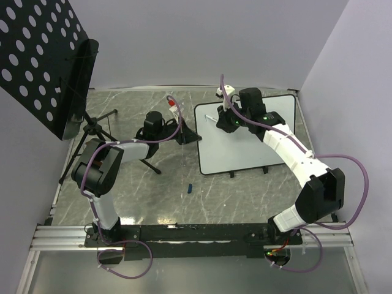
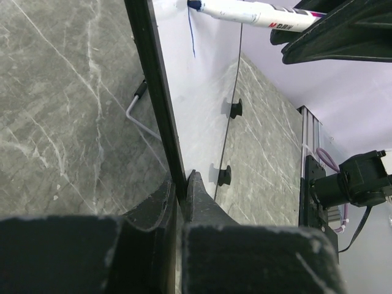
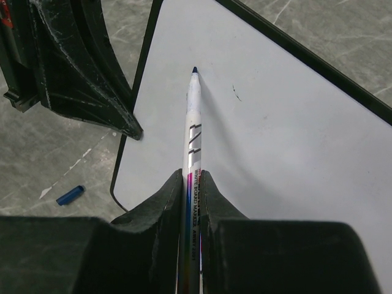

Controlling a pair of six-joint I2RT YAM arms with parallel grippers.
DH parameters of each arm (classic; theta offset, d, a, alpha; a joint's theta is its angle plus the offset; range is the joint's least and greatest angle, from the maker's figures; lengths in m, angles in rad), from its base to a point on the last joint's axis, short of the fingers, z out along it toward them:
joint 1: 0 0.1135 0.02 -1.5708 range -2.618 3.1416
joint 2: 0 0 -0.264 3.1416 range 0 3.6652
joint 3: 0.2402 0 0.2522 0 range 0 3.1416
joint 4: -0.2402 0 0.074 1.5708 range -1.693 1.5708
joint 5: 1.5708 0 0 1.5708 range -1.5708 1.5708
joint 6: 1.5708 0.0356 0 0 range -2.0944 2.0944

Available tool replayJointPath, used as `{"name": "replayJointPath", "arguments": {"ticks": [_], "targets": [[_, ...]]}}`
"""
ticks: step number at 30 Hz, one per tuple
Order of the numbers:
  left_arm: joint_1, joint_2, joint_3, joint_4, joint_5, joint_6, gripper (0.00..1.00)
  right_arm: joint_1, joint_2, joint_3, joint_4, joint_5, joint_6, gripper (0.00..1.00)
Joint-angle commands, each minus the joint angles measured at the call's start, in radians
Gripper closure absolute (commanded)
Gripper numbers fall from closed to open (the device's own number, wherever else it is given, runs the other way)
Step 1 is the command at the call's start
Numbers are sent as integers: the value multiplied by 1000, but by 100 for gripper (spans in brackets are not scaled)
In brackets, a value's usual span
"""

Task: Write a sentence on the whiteboard

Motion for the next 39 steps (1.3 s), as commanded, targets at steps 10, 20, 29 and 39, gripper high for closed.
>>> {"name": "replayJointPath", "arguments": {"ticks": [10, 20, 29, 39], "targets": [[-7, -42, -6, 36, -29, 119, 99, 8, 14, 31, -6, 27, 2, 100], [-7, -42, -4, 31, -29, 122, 99, 8, -10, -23, -27, 18, -15, 100], [-9, -42, -3, 28, -31, 125, 99, 7, -44, -70, -46, 9, -23, 100], [-9, -42, -3, 26, -31, 130, 99, 8, -78, -121, -55, 20, -32, 100]]}}
